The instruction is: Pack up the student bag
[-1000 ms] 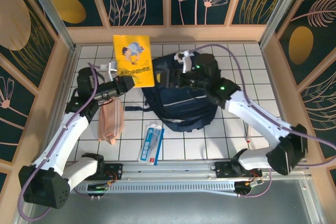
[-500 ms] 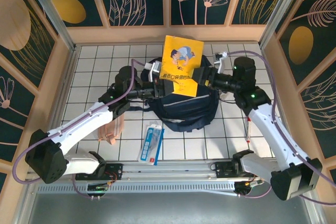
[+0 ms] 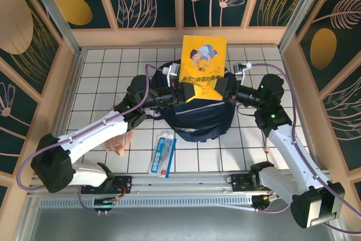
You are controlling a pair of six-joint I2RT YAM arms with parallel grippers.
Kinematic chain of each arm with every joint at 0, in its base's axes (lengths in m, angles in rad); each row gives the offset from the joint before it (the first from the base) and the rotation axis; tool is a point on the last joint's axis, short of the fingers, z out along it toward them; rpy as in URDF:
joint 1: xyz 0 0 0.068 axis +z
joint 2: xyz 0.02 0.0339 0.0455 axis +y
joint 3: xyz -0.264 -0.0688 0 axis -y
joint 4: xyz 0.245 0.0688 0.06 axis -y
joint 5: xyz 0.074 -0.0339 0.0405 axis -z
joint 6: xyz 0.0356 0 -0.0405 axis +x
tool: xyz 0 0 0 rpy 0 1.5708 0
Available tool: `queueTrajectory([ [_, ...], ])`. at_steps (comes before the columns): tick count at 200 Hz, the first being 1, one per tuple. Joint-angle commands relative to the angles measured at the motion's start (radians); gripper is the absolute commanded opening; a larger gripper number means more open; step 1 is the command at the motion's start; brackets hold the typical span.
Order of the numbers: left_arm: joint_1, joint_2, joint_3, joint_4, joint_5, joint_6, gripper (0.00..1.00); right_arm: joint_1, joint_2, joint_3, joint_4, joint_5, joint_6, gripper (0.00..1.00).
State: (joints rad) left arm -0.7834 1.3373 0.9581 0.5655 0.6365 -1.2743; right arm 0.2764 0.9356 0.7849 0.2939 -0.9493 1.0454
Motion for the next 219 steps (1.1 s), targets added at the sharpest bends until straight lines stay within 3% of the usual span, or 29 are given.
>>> queueTrajectory([
  [1, -0.003, -0.015, -0.012, 0.131, -0.041, -0.02, 0.01, -0.004, -0.035, -0.016, 0.223, -0.011, 0.144, 0.34],
  [16, -0.003, -0.021, -0.021, 0.114, -0.054, -0.004, 0.07, -0.004, -0.038, -0.019, 0.218, 0.022, 0.152, 0.08],
  [23, -0.004, -0.022, -0.021, 0.101, -0.058, 0.007, 0.2, -0.005, -0.037, -0.019, 0.211, 0.03, 0.151, 0.0],
  [35, -0.004, -0.033, -0.011, 0.026, -0.08, 0.068, 0.5, -0.01, -0.034, -0.013, 0.181, 0.034, 0.136, 0.0],
  [48, -0.003, -0.05, 0.005, -0.105, -0.122, 0.192, 0.59, -0.028, -0.033, -0.005, 0.139, 0.034, 0.114, 0.0],
  [69, -0.028, -0.063, 0.057, -0.417, -0.283, 0.439, 0.58, -0.091, -0.044, 0.019, 0.027, 0.048, 0.057, 0.0],
  [81, -0.064, -0.053, 0.065, -0.53, -0.346, 0.605, 0.59, -0.118, -0.048, 0.071, -0.183, 0.112, -0.075, 0.0],
  [106, -0.109, 0.033, 0.065, -0.63, -0.385, 0.76, 0.59, -0.136, -0.058, 0.196, -0.59, 0.437, -0.341, 0.0],
  [126, -0.16, 0.131, 0.094, -0.698, -0.423, 0.9, 0.58, -0.149, -0.08, 0.22, -0.695, 0.674, -0.399, 0.0],
  [148, -0.215, 0.255, 0.159, -0.781, -0.519, 1.077, 0.58, -0.159, -0.093, 0.22, -0.757, 0.847, -0.405, 0.0],
  [179, -0.249, 0.428, 0.313, -0.937, -0.63, 1.247, 0.57, -0.166, -0.092, 0.192, -0.752, 0.835, -0.409, 0.0],
  [219, -0.255, 0.489, 0.359, -1.001, -0.585, 1.33, 0.59, -0.169, -0.083, 0.184, -0.73, 0.782, -0.41, 0.0],
])
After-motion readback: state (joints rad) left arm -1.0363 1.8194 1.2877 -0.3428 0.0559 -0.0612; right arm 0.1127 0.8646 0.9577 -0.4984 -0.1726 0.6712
